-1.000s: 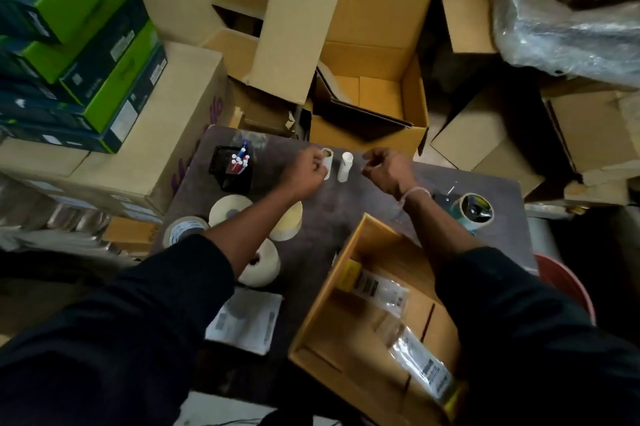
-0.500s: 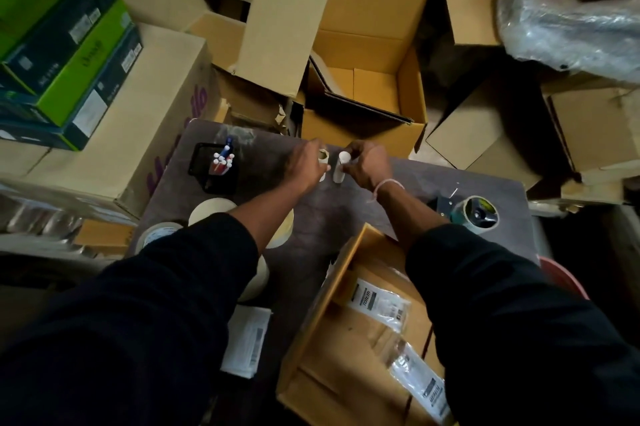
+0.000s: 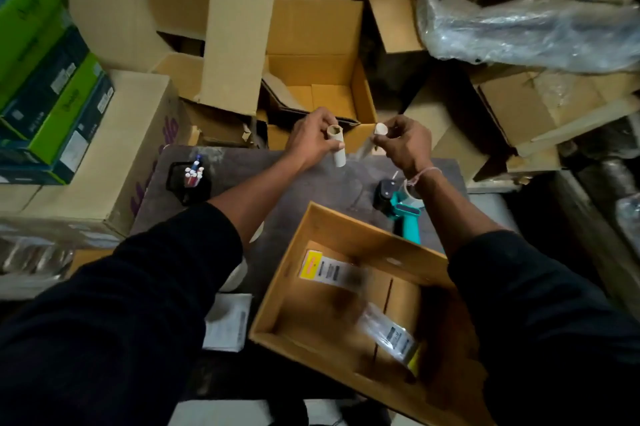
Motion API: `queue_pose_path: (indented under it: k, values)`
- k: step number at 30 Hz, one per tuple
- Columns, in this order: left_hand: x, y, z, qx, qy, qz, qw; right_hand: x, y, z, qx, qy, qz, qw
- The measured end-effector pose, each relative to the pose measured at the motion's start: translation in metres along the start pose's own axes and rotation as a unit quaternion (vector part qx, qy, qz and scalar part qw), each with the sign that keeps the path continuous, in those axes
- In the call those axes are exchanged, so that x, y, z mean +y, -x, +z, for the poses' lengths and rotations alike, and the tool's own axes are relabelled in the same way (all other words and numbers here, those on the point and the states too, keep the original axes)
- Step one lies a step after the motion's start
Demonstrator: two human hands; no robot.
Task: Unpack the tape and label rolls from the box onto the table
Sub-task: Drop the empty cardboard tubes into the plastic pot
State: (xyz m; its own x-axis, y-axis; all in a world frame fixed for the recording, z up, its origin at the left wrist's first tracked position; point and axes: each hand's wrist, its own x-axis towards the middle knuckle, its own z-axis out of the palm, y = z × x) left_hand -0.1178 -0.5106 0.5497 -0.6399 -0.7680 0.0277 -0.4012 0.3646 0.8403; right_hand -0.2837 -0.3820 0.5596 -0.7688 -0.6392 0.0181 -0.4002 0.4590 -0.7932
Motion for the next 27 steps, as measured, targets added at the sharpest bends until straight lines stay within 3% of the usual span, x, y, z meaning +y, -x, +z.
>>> queue_pose_path:
  k: [8,14,20,27]
  values:
    - [0.101,0.002,0.103,-0.08,0.015,0.044,0.996,0.074,0.021,-0.143,0.084,0.001,0.051,0.995]
    - [0.155,0.02,0.212,-0.124,-0.02,0.051,0.991,0.152,0.041,-0.227,0.101,0.008,0.118,0.988]
    - [0.185,0.043,0.313,-0.181,-0.094,0.032,0.978,0.286,0.038,-0.271,0.099,0.011,0.198,0.975]
    - [0.188,0.068,0.396,-0.216,-0.178,-0.015,0.96,0.333,0.075,-0.297,0.089,0.046,0.238,0.966]
